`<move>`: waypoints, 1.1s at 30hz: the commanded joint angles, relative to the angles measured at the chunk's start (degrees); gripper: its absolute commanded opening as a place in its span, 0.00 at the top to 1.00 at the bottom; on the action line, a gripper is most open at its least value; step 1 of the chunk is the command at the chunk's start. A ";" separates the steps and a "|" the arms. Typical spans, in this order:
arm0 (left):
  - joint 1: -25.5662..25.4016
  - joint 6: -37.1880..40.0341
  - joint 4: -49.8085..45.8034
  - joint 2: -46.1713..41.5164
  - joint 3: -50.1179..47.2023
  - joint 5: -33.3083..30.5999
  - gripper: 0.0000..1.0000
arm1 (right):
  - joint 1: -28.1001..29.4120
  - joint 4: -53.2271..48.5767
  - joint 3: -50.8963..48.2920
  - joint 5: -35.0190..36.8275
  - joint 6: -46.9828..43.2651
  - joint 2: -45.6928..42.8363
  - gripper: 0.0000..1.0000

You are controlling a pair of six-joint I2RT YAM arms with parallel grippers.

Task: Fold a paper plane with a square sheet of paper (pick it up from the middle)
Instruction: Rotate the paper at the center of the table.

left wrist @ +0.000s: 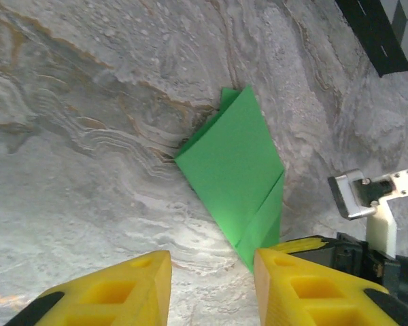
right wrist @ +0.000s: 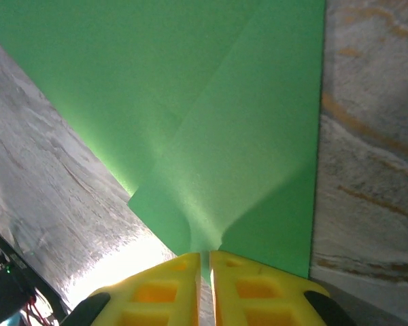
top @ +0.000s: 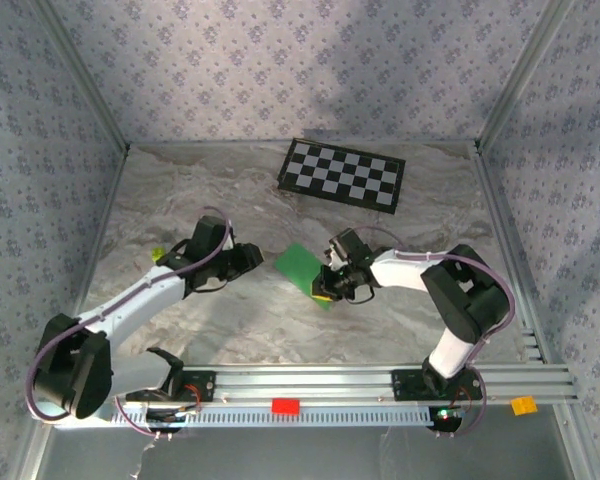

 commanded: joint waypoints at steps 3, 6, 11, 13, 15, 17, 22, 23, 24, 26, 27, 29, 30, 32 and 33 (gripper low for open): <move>-0.85 -3.59 8.39 5.02 1.43 6.93 0.72 | 3.58 6.81 -5.77 6.52 20.70 0.75 0.86; -2.35 -4.95 10.62 8.43 2.57 7.36 0.76 | 6.16 18.72 -11.59 9.67 34.21 1.03 0.87; -5.03 -6.45 13.33 14.93 5.24 7.98 0.81 | 11.50 22.84 -13.11 17.90 43.77 0.77 0.88; -6.01 -6.84 14.11 17.40 6.44 8.20 0.84 | 13.72 24.16 -12.96 20.55 46.45 0.75 0.90; -6.57 -7.25 14.46 19.82 7.31 7.96 0.86 | 15.62 24.53 -13.13 23.64 49.34 0.34 0.91; -6.60 -7.44 14.52 21.51 7.94 7.71 0.87 | 17.14 24.54 -13.67 26.35 52.35 -0.12 0.92; -6.62 -7.20 12.36 24.69 8.93 5.56 0.89 | 19.88 24.88 -15.10 31.08 58.28 -0.74 0.96; -6.65 -7.12 12.56 25.30 8.97 5.56 0.89 | 20.34 24.91 -15.11 31.47 59.26 -0.66 0.96; -6.63 -7.18 12.92 26.19 8.95 5.75 0.90 | 20.57 25.49 -15.11 31.55 59.84 -0.51 0.96; -6.69 -7.21 14.12 27.75 8.99 6.68 0.90 | 20.90 26.02 -14.88 31.48 60.00 -0.37 0.95; -6.77 -7.21 14.52 28.65 9.18 7.20 0.90 | 20.92 26.21 -14.72 31.41 59.70 -0.37 0.95; -6.93 -6.90 14.82 30.19 9.72 8.15 0.91 | 20.85 26.22 -14.61 31.65 59.30 -0.69 0.94; -6.97 -6.73 15.06 30.73 9.83 8.43 0.91 | 20.90 25.99 -14.62 31.98 59.11 -1.01 0.94; -7.12 -6.46 15.35 31.62 9.95 8.78 0.91 | 20.76 25.29 -14.51 32.18 58.60 -1.54 0.93; -7.28 -6.29 15.22 32.08 9.99 8.80 0.91 | 20.67 25.15 -14.54 32.26 58.31 -1.89 0.93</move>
